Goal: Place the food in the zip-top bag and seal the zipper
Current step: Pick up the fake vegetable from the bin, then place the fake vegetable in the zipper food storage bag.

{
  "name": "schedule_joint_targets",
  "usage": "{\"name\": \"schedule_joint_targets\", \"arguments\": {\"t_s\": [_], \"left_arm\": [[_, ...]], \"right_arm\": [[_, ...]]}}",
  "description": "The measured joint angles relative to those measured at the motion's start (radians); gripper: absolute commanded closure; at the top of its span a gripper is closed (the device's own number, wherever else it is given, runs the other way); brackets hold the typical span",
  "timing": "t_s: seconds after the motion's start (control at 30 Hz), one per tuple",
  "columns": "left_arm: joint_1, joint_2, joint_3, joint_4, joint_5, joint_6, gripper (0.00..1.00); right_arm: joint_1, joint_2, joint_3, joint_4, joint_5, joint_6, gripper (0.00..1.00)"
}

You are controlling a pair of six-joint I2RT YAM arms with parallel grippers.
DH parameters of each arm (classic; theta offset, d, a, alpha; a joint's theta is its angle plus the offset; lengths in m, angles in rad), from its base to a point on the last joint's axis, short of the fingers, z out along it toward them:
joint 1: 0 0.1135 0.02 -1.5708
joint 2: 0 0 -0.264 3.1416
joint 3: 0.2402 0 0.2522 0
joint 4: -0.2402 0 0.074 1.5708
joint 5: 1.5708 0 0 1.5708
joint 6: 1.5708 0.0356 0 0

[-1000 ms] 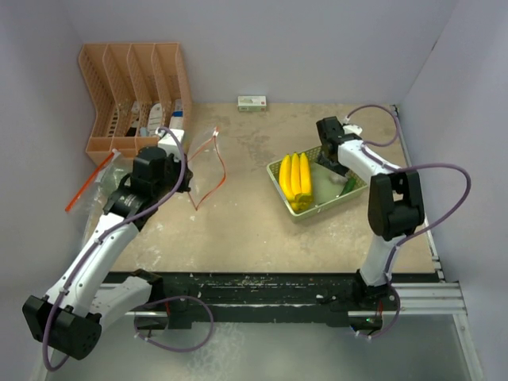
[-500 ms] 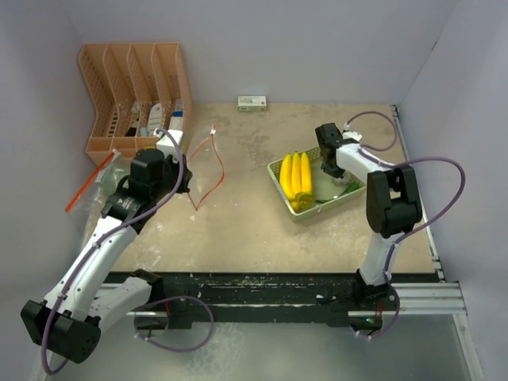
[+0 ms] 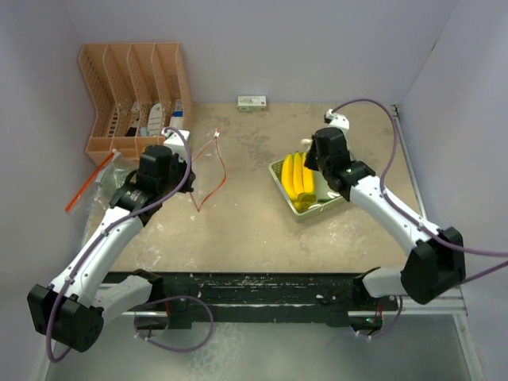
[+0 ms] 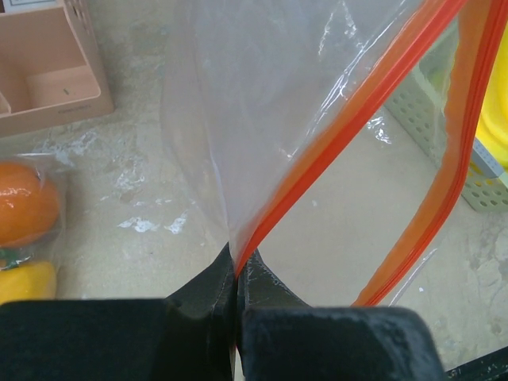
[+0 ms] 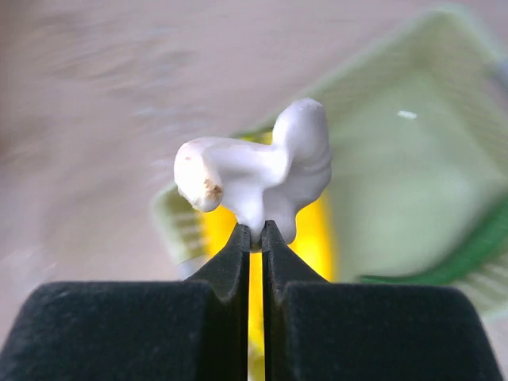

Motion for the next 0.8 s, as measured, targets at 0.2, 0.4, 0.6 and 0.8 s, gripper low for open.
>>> {"name": "schedule_joint_targets", "arguments": {"t_s": [0.2,0.4,0.6,0.8], "left_arm": [[0.0,0.026,0.0,0.0,-0.006,0.004,1.0],[0.0,0.068,0.0,0.008,-0.006,0.015,1.0],[0.0,0.093,0.0,0.012,-0.002,0.017,1.0],[0.0,0.093,0.0,0.014,0.003,0.017,1.0]], "right_arm": [[0.1,-0.158,-0.079,0.253,-0.449,-0.116,1.0],[0.189,-0.241,-0.154,0.493,-0.861,-0.143,1.0],[0.293,-0.191,-0.2,0.704,-1.099,-0.102,1.0],[0.342,-0.048,-0.193,0.825,-1.135,-0.052,1.0]]}}
